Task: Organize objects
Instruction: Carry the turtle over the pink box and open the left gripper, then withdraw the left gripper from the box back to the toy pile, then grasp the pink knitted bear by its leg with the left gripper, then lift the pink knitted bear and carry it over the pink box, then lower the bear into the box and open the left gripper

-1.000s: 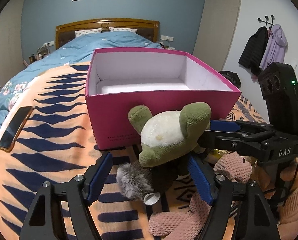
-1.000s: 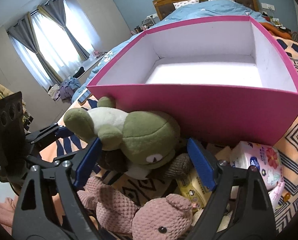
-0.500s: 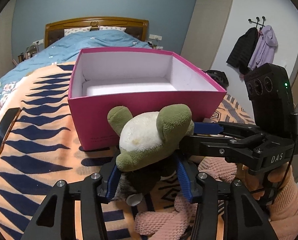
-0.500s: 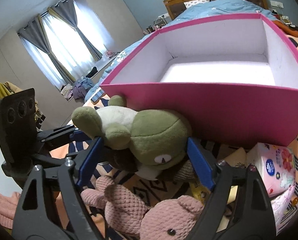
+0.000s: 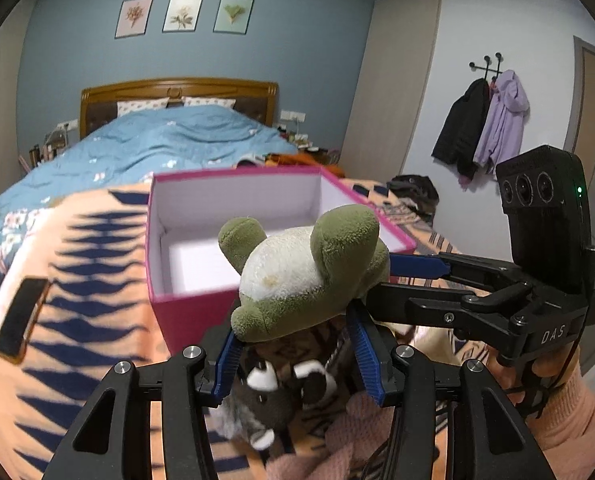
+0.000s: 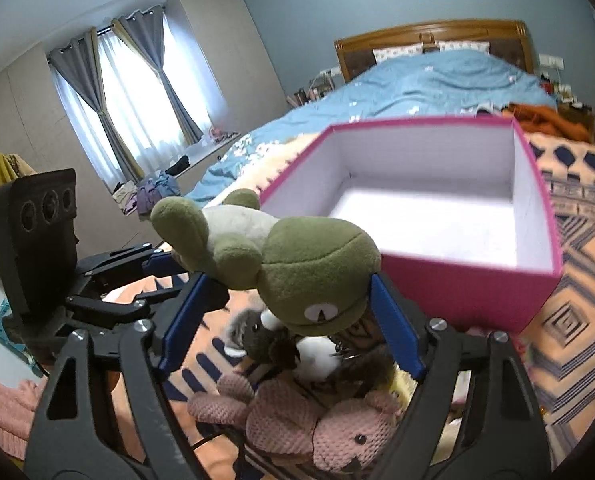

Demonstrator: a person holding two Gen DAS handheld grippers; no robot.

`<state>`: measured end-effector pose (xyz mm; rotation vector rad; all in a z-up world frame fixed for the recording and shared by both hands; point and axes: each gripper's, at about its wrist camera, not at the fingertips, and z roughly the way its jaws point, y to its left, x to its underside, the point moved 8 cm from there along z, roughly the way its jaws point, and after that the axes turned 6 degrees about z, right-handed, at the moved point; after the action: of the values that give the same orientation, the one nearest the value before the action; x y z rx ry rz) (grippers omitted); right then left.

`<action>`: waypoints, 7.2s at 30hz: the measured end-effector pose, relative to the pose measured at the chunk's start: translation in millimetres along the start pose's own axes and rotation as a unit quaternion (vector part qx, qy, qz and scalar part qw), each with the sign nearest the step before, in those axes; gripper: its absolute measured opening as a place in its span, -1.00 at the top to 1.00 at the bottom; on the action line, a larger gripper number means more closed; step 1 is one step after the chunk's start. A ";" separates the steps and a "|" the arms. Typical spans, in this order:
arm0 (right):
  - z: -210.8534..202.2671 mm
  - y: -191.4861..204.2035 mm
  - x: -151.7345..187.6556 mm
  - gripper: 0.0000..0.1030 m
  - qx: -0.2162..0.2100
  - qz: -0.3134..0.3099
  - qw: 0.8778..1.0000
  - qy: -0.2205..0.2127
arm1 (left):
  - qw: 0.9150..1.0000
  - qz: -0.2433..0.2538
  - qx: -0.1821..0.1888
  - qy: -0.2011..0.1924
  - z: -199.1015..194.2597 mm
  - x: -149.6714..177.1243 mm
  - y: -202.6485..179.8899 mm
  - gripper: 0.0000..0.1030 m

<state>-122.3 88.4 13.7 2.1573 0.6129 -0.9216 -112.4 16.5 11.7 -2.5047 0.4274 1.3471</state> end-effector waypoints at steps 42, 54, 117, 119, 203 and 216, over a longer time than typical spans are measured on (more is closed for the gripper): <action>41.7 -31.1 -22.8 -0.58 0.021 0.007 1.000 0.012 | 0.999 -0.025 -0.038 0.010 40.8 -17.0 55.5 -0.32; 4.8 -23.3 3.7 -0.59 0.014 0.008 1.000 0.009 | 0.999 -0.004 -0.036 0.000 15.4 4.5 32.3 -0.66; 5.8 -37.8 114.9 -0.55 0.072 0.020 0.994 0.080 | 0.989 0.005 0.064 0.133 21.2 135.4 -50.8 0.31; 2.5 -40.9 114.5 -0.46 0.071 0.028 0.994 0.076 | 0.989 -0.002 0.065 0.129 19.6 134.1 -49.6 0.35; 110.5 -89.1 -89.8 -0.36 0.044 0.099 0.993 0.047 | 0.994 0.021 -0.097 0.035 97.5 -77.8 96.4 0.37; 123.9 -104.6 -91.1 -0.55 0.045 0.141 0.987 0.061 | 0.987 0.000 -0.143 0.068 128.3 -66.1 125.5 0.48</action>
<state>-300.5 49.0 -22.7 2.3197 0.3154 -0.6795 -292.4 -43.6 -12.8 -2.8409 0.2775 1.3254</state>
